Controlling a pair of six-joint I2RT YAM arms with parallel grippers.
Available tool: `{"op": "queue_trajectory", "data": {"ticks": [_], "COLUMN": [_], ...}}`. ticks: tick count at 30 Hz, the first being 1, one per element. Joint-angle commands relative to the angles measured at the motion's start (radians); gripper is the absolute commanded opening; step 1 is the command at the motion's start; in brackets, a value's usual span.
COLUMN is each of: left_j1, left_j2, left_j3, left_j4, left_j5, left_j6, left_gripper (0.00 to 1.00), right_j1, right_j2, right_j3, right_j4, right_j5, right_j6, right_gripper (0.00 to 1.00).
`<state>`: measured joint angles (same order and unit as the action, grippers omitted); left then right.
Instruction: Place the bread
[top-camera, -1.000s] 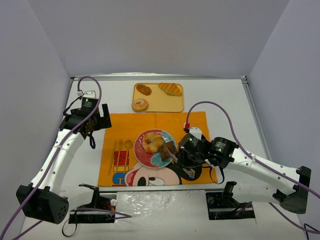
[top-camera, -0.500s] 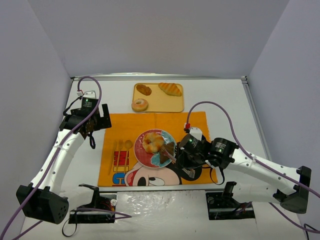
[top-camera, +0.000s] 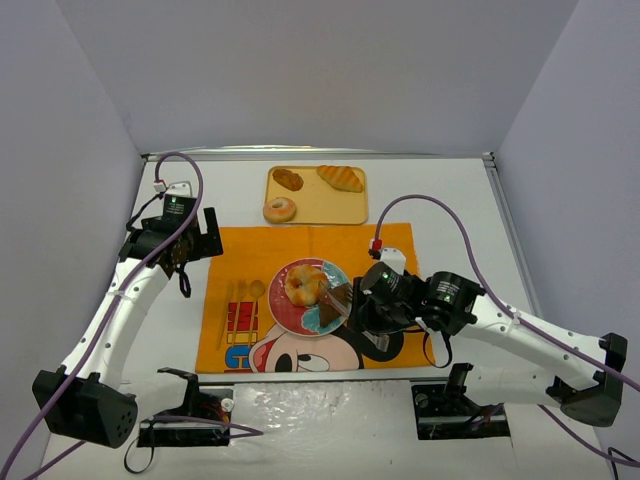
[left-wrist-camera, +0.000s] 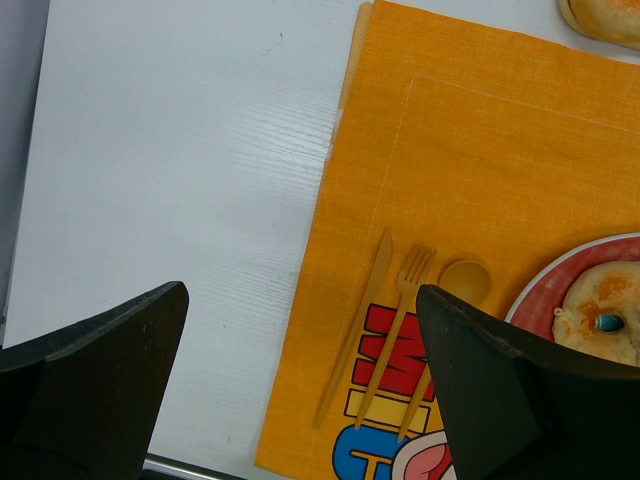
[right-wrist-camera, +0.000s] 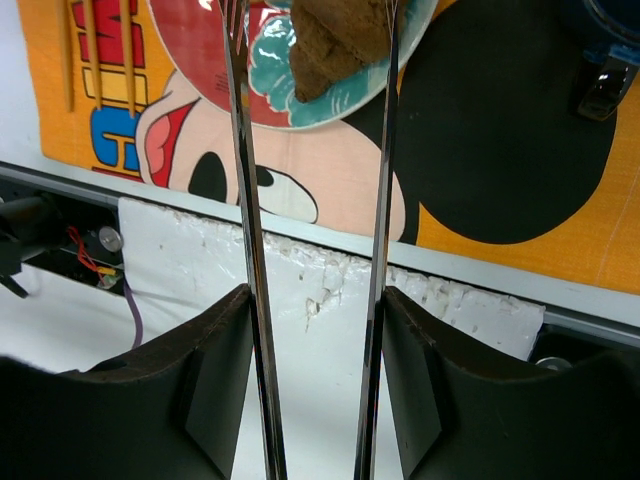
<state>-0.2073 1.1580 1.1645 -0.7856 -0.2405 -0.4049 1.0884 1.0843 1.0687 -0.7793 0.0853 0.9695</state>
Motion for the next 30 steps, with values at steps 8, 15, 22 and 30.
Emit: {"op": "queue_trajectory", "data": {"ticks": [8, 15, 22, 30], "left_j1": [-0.001, -0.006, -0.007, -0.007], "left_j2": [-0.023, -0.024, -0.032, -0.035], "left_j3": [0.043, 0.051, 0.048, 0.044], "left_j4": [0.019, 0.013, 0.008, 0.005], "left_j5": [-0.005, -0.010, -0.014, -0.010], "left_j6": [-0.020, -0.015, -0.008, -0.006], "left_gripper": [0.97, 0.97, 0.97, 0.97], "right_j1": [0.006, -0.105, -0.356, -0.616], "right_j2": [0.176, 0.348, 0.446, 0.597], "right_j3": [0.286, 0.452, 0.516, 0.604], "right_j4": [0.002, 0.049, 0.172, 0.245], "right_j5": [0.229, 0.337, 0.279, 0.231], "right_j6": [-0.011, -0.070, -0.189, -0.294], "right_gripper": [0.47, 0.47, 0.47, 0.47]}}
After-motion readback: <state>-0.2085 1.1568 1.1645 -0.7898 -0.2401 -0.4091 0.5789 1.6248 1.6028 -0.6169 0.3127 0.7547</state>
